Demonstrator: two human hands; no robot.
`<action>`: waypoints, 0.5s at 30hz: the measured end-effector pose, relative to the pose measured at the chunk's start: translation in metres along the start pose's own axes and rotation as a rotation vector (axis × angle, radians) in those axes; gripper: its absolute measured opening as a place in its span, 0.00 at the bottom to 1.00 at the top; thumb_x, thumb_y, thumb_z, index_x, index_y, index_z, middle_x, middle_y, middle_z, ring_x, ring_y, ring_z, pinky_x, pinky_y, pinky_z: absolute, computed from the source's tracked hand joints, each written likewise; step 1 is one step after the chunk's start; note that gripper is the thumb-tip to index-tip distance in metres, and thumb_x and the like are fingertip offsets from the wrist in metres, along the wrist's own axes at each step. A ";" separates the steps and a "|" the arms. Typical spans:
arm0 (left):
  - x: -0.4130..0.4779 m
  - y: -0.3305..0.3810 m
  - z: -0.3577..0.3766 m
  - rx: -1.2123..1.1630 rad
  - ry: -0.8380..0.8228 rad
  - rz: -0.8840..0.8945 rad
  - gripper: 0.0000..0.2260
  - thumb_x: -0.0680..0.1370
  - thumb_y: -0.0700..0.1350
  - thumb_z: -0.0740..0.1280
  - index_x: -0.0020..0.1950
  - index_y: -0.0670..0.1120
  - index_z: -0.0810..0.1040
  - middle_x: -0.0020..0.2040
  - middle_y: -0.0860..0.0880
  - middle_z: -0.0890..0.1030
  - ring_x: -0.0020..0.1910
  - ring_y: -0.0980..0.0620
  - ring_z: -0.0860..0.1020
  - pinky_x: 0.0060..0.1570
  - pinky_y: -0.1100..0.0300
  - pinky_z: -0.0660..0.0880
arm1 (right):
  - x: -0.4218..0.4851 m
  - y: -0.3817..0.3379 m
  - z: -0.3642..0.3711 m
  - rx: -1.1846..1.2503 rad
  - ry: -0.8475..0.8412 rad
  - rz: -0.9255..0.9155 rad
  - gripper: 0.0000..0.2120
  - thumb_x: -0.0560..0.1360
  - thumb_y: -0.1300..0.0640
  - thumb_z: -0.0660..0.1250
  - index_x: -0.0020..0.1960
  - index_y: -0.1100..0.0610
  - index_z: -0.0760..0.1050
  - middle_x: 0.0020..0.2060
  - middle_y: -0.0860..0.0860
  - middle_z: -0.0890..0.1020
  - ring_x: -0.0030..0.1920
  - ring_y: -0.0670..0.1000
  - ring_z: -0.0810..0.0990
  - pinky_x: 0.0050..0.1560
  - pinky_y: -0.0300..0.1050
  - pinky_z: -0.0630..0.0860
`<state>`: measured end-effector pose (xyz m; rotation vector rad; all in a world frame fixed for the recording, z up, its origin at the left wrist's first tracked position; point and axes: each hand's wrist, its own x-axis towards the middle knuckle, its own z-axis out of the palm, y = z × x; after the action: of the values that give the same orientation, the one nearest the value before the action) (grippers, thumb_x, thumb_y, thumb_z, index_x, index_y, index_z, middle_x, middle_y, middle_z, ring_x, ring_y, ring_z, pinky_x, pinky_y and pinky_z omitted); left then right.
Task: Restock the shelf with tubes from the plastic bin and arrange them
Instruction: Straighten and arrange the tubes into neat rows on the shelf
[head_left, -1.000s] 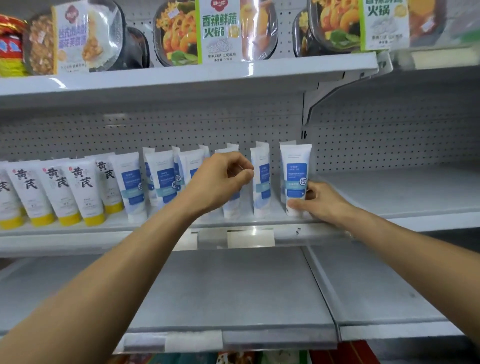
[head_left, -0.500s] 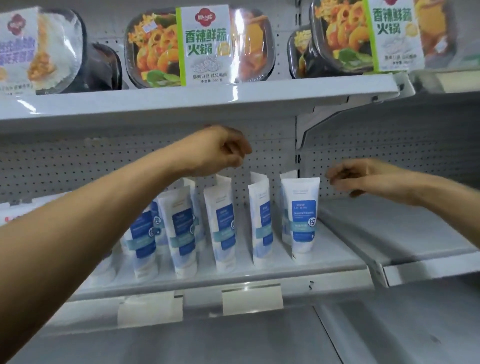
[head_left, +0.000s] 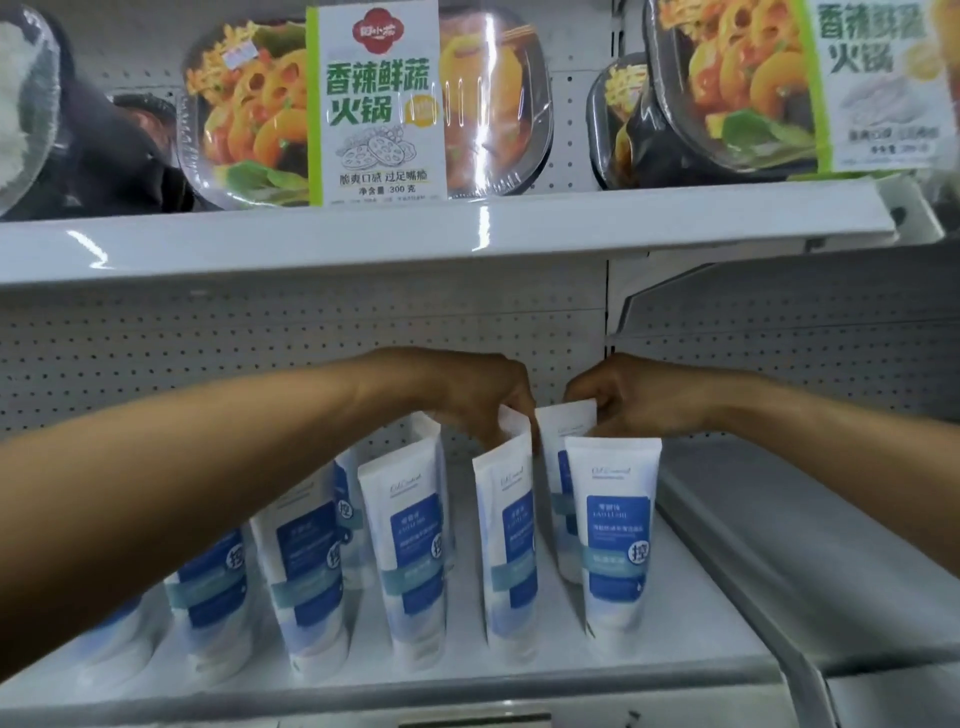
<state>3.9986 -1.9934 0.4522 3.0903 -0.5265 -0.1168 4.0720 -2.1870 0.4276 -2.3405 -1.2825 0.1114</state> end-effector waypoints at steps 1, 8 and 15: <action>0.004 -0.003 0.003 -0.004 0.029 -0.021 0.12 0.74 0.46 0.73 0.58 0.47 0.82 0.52 0.54 0.83 0.49 0.55 0.80 0.54 0.61 0.77 | 0.002 0.003 0.000 0.023 0.002 -0.007 0.05 0.71 0.55 0.74 0.40 0.52 0.79 0.35 0.42 0.82 0.38 0.41 0.79 0.39 0.37 0.76; 0.023 -0.014 0.007 -0.187 0.115 -0.185 0.15 0.73 0.45 0.74 0.57 0.40 0.80 0.48 0.48 0.81 0.38 0.54 0.81 0.34 0.67 0.80 | 0.015 0.022 -0.002 0.072 0.045 0.043 0.09 0.70 0.58 0.76 0.46 0.60 0.79 0.40 0.51 0.84 0.38 0.47 0.84 0.39 0.43 0.81; 0.032 -0.018 0.011 -0.182 0.167 -0.185 0.15 0.74 0.44 0.73 0.58 0.41 0.78 0.53 0.46 0.81 0.43 0.52 0.81 0.41 0.63 0.80 | 0.021 0.027 0.001 0.171 0.074 0.049 0.10 0.70 0.61 0.75 0.49 0.60 0.79 0.43 0.51 0.85 0.41 0.47 0.85 0.43 0.43 0.82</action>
<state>4.0340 -1.9867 0.4388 2.9280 -0.2115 0.0877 4.1045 -2.1818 0.4180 -2.2102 -1.1340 0.1432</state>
